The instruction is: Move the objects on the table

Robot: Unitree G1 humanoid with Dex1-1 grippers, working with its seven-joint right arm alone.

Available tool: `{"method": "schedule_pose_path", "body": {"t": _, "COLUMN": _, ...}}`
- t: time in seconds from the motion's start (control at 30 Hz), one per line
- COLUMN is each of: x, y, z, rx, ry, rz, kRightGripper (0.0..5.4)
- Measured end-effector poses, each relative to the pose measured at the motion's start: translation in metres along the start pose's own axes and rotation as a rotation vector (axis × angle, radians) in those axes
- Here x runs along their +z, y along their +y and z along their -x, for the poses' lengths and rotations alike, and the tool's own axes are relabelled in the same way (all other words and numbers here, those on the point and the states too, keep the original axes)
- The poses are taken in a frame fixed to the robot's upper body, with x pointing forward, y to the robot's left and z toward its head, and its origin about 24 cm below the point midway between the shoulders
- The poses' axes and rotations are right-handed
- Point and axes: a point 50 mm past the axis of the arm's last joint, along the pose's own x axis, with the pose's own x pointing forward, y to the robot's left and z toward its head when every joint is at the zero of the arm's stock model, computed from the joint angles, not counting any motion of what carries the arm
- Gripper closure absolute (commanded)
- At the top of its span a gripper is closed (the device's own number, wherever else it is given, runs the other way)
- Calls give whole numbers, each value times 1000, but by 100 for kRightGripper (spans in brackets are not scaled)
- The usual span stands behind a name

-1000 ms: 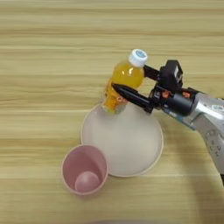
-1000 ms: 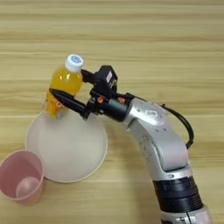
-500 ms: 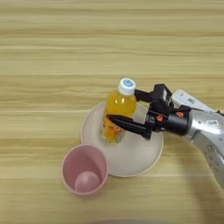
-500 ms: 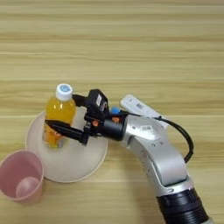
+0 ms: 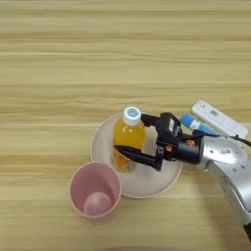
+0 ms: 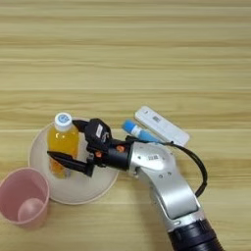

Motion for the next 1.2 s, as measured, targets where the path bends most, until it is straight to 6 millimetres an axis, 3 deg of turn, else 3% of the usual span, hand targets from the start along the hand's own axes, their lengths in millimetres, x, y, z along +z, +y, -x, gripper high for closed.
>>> {"method": "schedule_pose_path", "body": {"t": 0.1, "x": -1, "y": 0, "z": 0, "rx": -2, "ry": -3, "rz": 7, "kRightGripper": 188}}
{"method": "schedule_pose_path", "body": {"t": 0.13, "x": -1, "y": 0, "z": 0, "rx": -2, "ry": -5, "rz": 10, "kRightGripper": 158}}
{"method": "schedule_pose_path", "body": {"t": 0.67, "x": -2, "y": 0, "z": 0, "rx": -6, "ry": -14, "rz": 8, "kRightGripper": 5}}
{"method": "schedule_pose_path", "body": {"t": 0.93, "x": 10, "y": -2, "z": 1, "rx": -13, "ry": -77, "rz": -8, "kRightGripper": 5}}
{"method": "schedule_pose_path", "body": {"t": 1.2, "x": 34, "y": -1, "z": 5, "rx": 1, "ry": -178, "rz": -25, "kRightGripper": 5}}
